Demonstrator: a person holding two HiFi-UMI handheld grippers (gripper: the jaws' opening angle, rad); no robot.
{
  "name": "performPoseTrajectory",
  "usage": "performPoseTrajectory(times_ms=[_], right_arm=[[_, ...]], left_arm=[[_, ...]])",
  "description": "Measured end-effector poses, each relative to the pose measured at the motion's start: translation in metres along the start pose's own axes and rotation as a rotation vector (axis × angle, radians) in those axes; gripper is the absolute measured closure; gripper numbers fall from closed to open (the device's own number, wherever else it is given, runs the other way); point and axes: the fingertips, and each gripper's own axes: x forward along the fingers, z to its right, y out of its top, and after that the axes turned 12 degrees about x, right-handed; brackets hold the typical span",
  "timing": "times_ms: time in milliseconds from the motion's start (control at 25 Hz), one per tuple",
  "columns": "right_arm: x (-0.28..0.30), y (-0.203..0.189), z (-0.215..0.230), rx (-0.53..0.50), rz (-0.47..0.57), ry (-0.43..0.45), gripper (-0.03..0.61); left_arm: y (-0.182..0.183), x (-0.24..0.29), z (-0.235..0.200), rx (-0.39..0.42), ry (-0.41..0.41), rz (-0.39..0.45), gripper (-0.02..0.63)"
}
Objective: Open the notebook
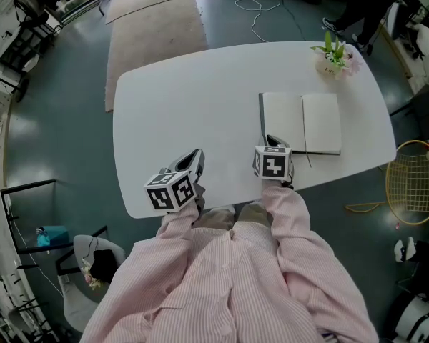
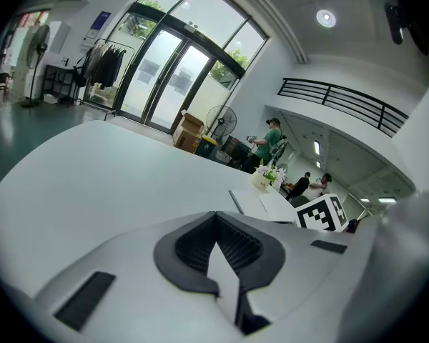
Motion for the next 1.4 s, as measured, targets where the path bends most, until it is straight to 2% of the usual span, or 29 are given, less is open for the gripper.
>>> performPoseTrajectory(times_ms=[240, 640, 960, 1400], right_arm=[[-0.004, -0.001, -0.007, 0.008, 0.026, 0.064, 0.539], [-0.04, 0.02, -0.003, 0.033, 0.132, 0.217, 0.549], [-0.085, 0.047, 0.016, 0.082, 0.26, 0.329, 0.571], [-0.137, 0.086, 0.049, 0.207, 0.433, 0.43, 0.572]], left_arm=[[0.002, 0.008, 0.004, 0.001, -0.002, -0.003, 0.615], [0.012, 0.037, 0.054, 0.051, -0.092, 0.016, 0.615], [0.031, 0.051, 0.099, 0.192, -0.166, 0.108, 0.615], [0.063, 0.056, 0.131, 0.3, -0.208, 0.226, 0.615]])
